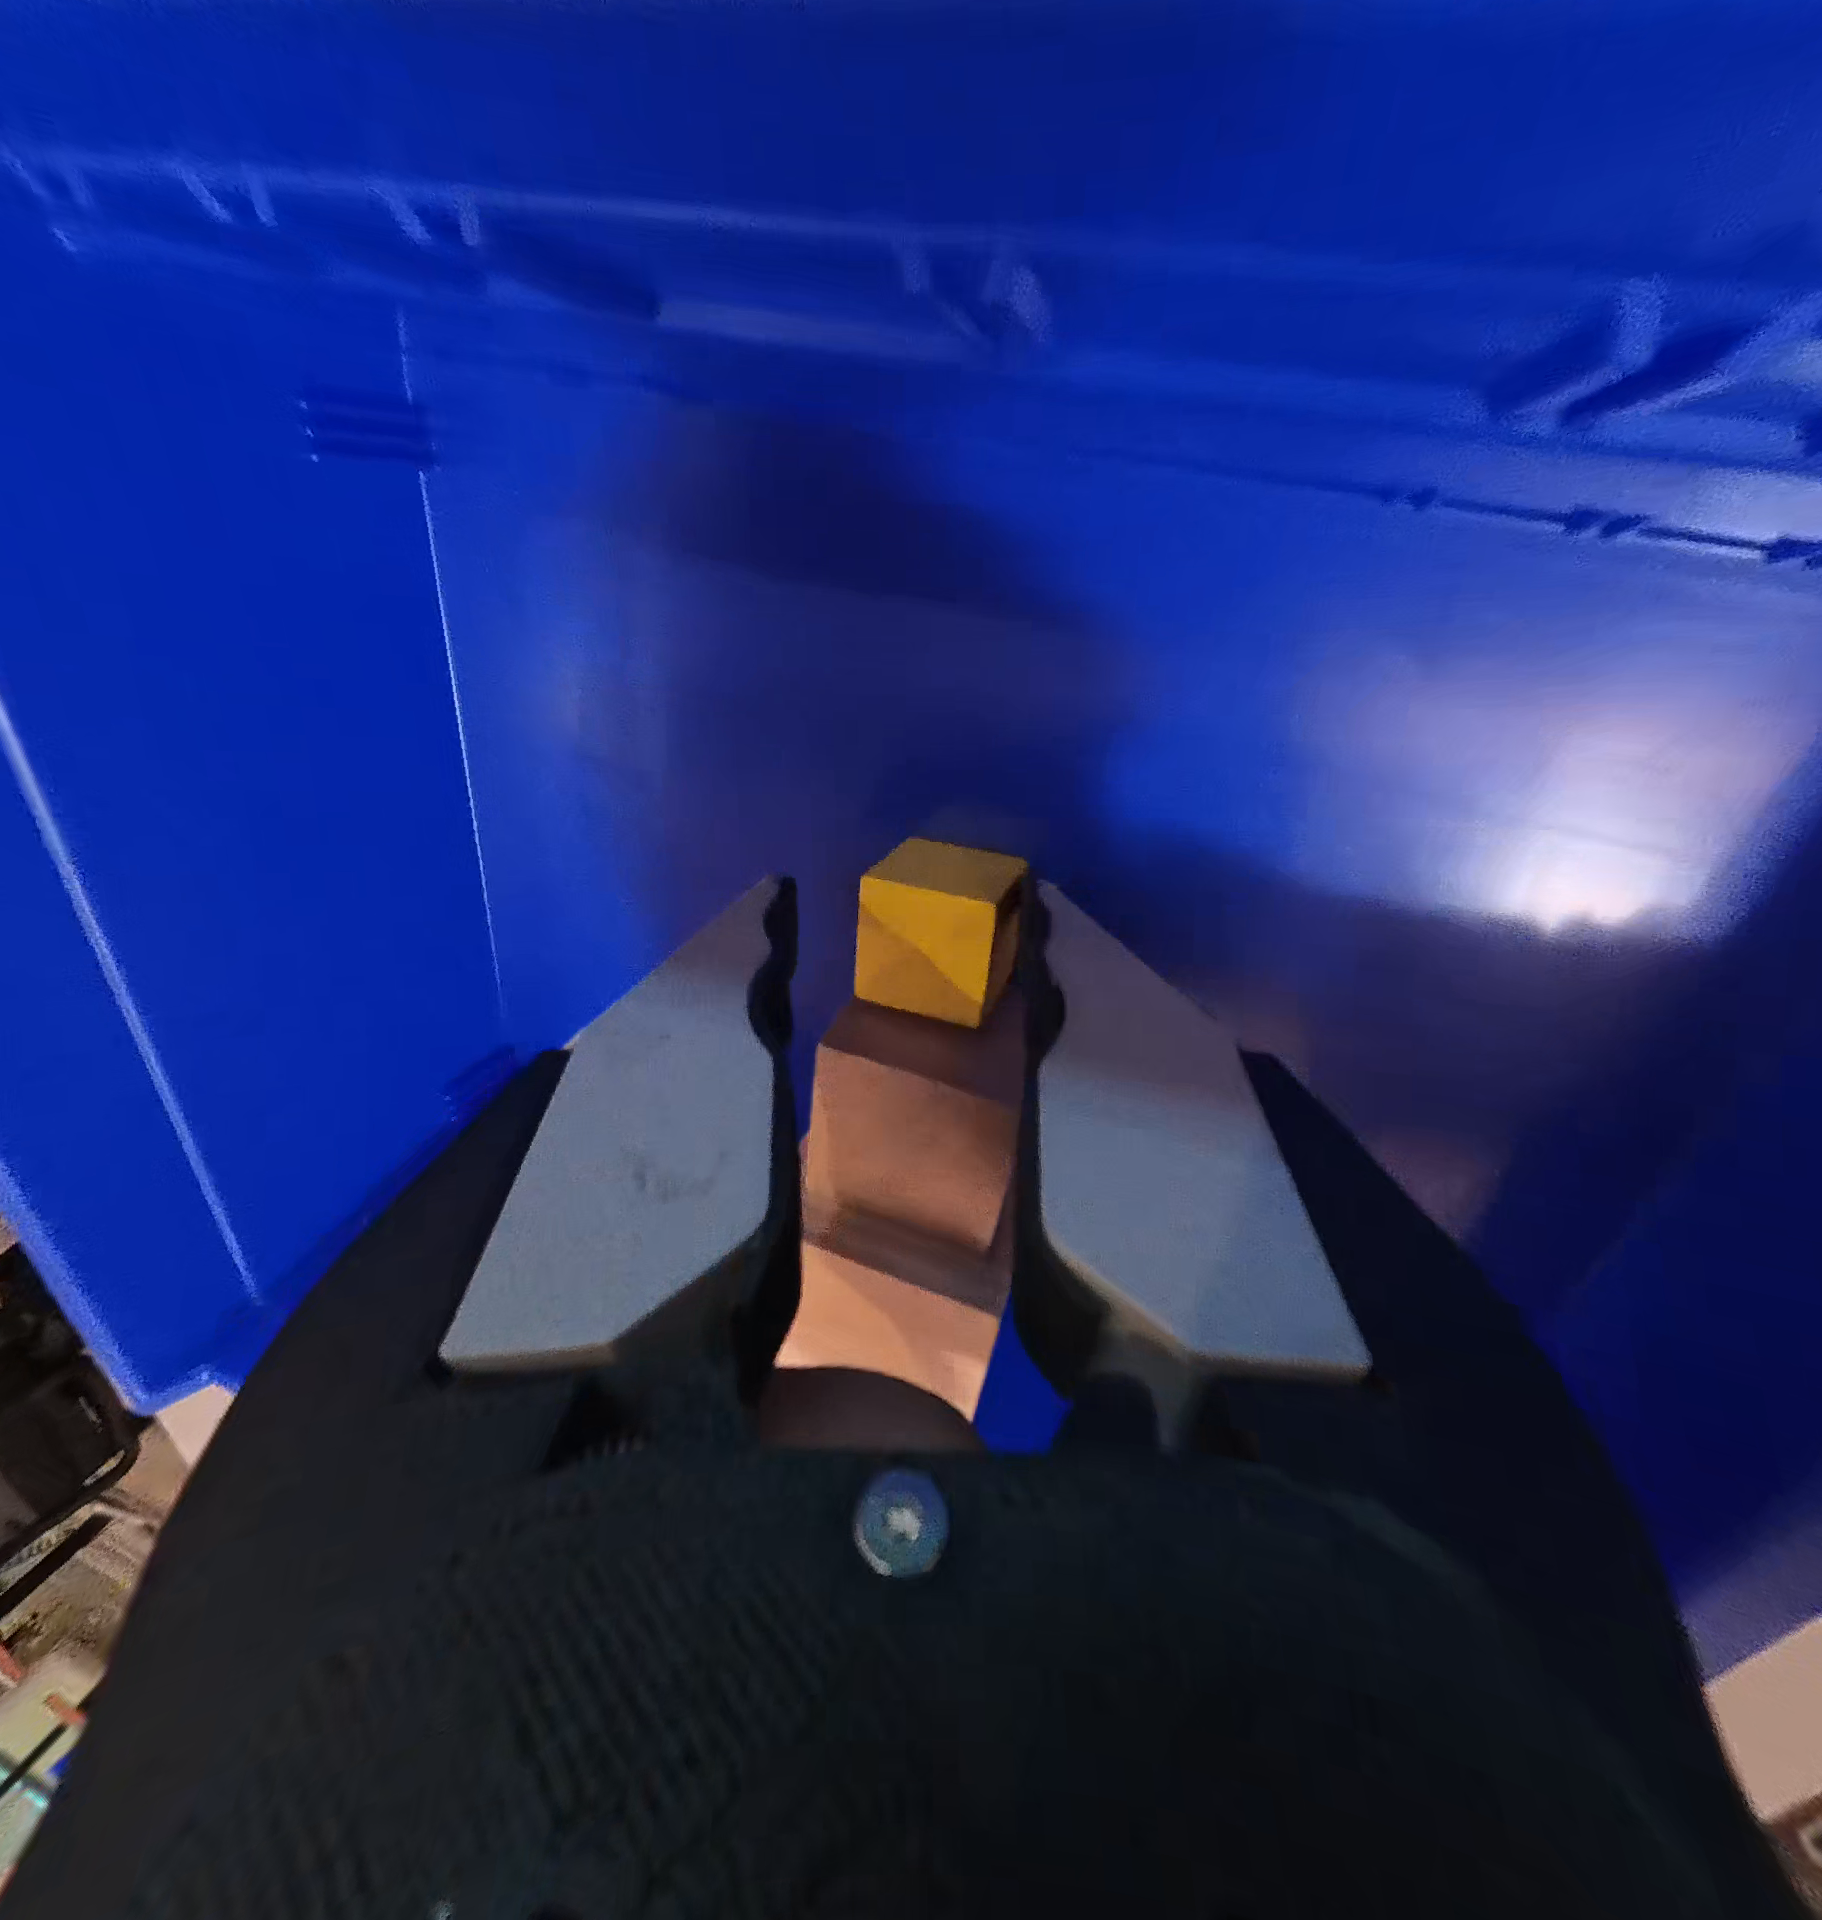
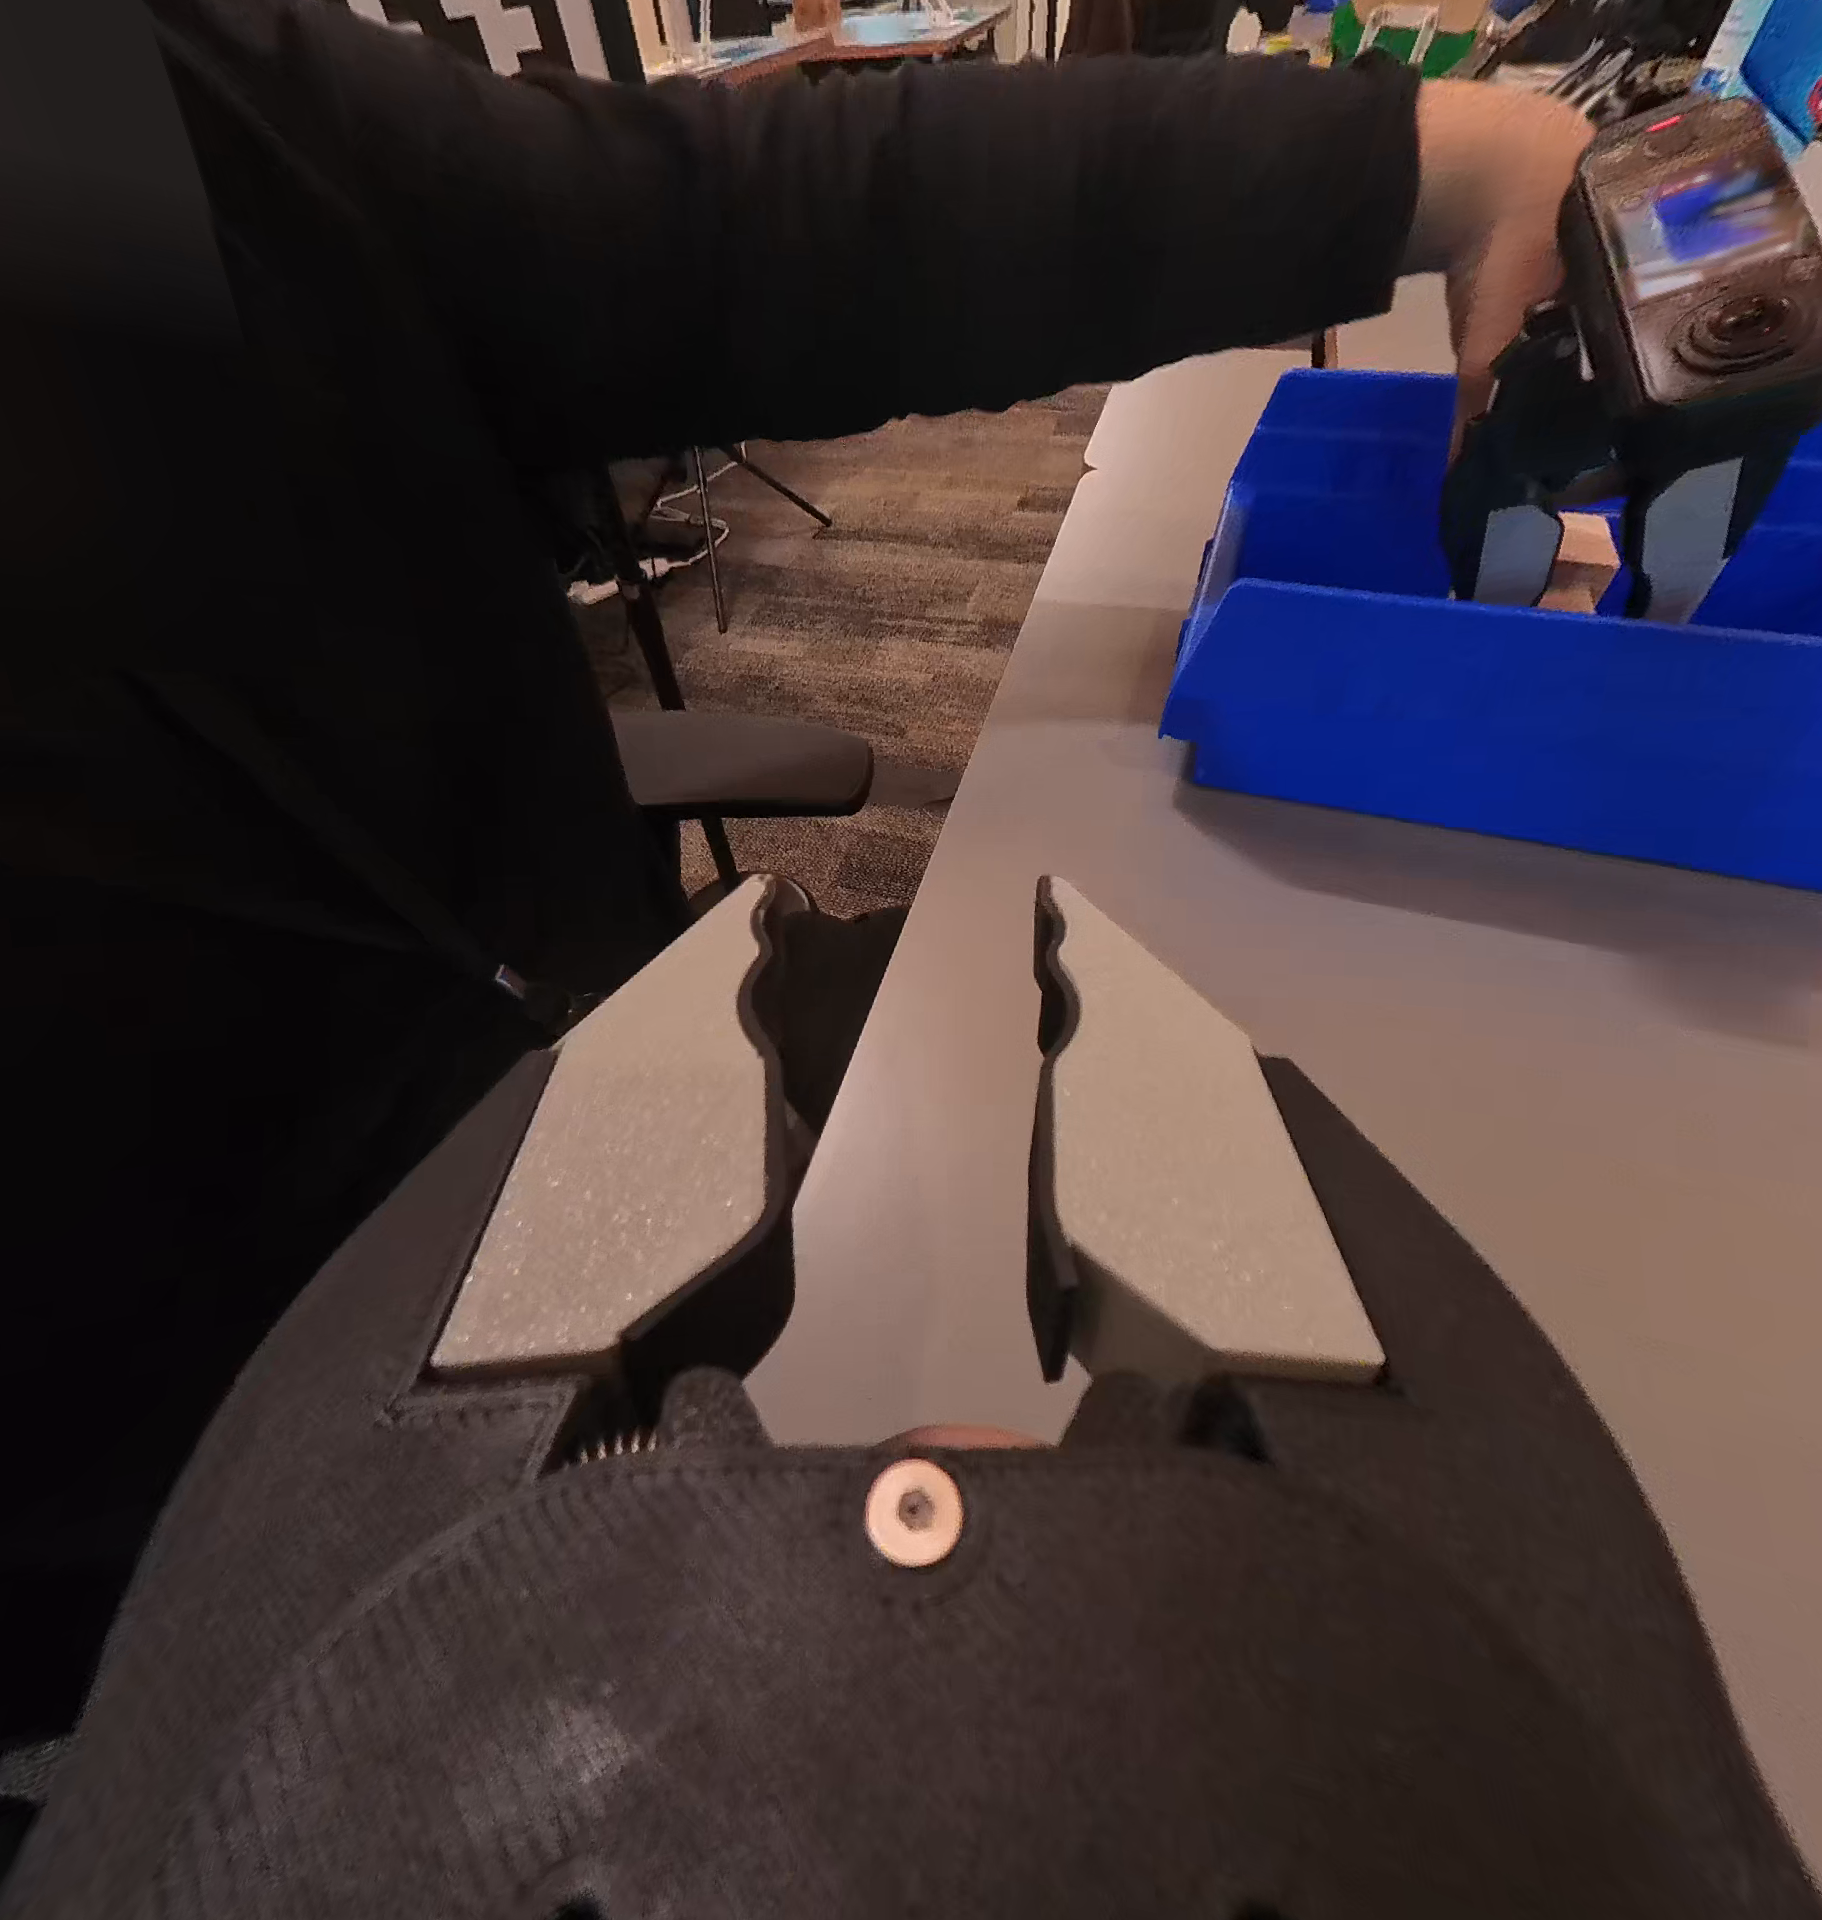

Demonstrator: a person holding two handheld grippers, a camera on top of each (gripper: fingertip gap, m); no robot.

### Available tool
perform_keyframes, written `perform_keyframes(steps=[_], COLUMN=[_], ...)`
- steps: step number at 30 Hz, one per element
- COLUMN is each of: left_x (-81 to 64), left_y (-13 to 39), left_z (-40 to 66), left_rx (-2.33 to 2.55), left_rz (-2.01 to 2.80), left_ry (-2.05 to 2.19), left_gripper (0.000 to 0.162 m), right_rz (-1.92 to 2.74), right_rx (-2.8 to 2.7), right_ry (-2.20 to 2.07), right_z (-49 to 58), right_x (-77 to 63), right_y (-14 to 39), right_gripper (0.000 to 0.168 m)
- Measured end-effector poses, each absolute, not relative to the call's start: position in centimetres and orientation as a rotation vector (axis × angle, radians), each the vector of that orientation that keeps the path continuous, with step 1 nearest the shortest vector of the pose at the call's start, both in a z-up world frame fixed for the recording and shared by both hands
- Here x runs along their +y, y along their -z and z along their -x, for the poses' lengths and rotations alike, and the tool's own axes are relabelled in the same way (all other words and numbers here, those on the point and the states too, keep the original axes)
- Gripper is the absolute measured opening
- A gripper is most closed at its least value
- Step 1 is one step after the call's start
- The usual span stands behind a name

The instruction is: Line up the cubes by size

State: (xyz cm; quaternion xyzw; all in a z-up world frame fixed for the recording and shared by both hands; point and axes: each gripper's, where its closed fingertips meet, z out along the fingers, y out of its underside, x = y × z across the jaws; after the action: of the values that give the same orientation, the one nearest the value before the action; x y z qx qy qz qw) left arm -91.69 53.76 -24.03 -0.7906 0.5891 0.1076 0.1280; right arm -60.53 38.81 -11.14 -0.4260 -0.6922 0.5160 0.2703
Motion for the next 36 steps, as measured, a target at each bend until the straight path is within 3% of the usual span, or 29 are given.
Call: perform_keyframes(steps=[3, 9, 22, 36], left_x=[53.2, 53.8, 46.5, 38.2], left_y=[24.6, 24.2, 10.6, 6.1], left_z=[92.0, 91.3, 79.0, 69.6], left_rx=[1.752, 1.706, 1.257, 1.217], left_rz=[2.339, 2.268, 1.505, 1.082], left_ry=[-0.298, -0.290, -0.108, 0.079], left_gripper=[0.031, 0.027, 0.025, 0.025], right_rz=[1.164, 1.211, 1.324, 1.415], right_rx=[-1.831, -1.729, -1.596, -1.366], right_ry=[-1.405, -1.495, -1.674, -1.893], right_z=[59.8, 58.4, 59.4, 64.2], right_x=[39.3, 40.0, 38.5, 38.1], right_y=[11.1, 11.4, 10.9, 9.8], right_gripper=[0.045, 0.040, 0.048, 0.059])
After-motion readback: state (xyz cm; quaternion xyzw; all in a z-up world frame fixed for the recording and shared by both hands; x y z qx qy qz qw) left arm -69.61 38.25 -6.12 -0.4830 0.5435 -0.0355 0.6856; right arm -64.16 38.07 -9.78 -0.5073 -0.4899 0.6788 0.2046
